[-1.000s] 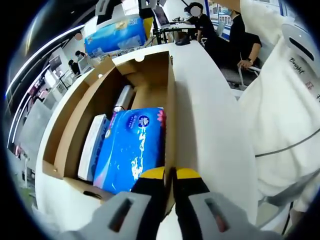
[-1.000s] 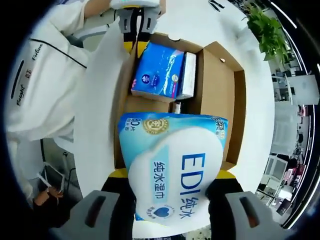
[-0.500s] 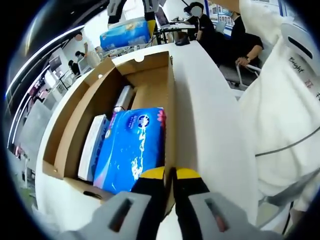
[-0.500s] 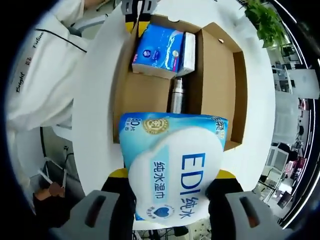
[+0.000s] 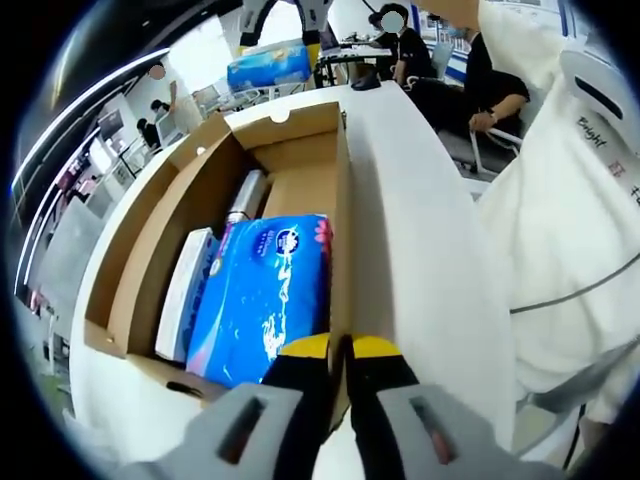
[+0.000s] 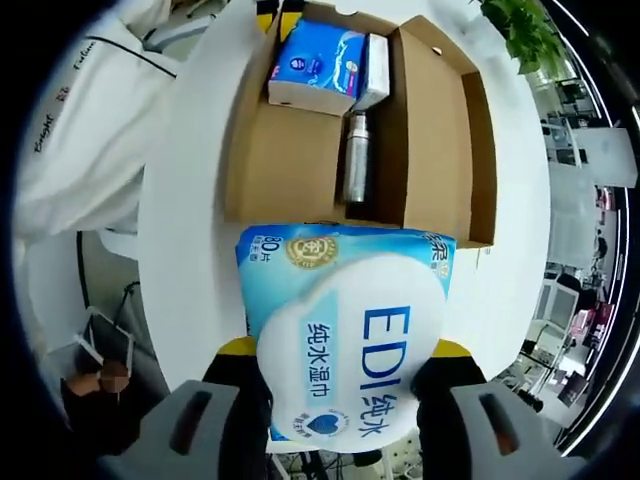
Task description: Operate the shoe box by opening the lid, removing the specified soft item, and placing it in the target area until the item is outside and the box remains undamaged.
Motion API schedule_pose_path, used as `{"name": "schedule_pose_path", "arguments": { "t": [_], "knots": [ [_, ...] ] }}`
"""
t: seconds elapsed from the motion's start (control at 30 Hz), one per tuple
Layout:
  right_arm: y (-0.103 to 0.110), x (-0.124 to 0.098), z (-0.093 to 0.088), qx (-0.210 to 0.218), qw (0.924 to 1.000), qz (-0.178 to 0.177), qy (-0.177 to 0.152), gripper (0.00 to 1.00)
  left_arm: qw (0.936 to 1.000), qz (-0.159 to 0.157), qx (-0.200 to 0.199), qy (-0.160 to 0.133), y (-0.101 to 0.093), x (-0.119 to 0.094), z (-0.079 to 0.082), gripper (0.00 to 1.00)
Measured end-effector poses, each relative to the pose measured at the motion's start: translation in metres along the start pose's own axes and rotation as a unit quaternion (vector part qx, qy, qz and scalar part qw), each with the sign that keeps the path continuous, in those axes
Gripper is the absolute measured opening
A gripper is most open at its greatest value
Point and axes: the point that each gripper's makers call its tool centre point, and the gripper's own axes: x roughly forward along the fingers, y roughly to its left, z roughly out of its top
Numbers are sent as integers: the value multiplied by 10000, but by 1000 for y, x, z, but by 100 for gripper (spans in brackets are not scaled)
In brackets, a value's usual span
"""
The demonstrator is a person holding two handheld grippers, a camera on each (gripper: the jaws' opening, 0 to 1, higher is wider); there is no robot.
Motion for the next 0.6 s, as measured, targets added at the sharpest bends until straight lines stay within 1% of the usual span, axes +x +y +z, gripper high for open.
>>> {"name": "schedule_pose_path", "arguments": {
  "t": [0.1,0.2,0.3,0.4,0.5,0.57,0.6],
  "knots": [
    [-3,-1,-6,158,9999,-3,-38,57,10000,-6,-3,-18,0,0,0,4],
    [-2,2,-11,117,9999,2,-42,57,10000,-24,-2,-10,0,0,0,4],
    [-1,5,-17,90,9999,71,67,57,10000,-23,0,-8,0,0,0,4],
    [-4,7,-19,135,9999,56,74,57,10000,-14,-1,-12,0,0,0,4],
    [-6,11,-21,215,9997,66,34,57,10000,-1,1,-6,0,0,0,4],
    [-10,14,-21,223,9997,-46,-92,57,10000,6,-1,-3,0,0,0,4],
    [-10,15,-23,253,9996,-43,-82,57,10000,16,1,-8,0,0,0,4]
  ]
}}
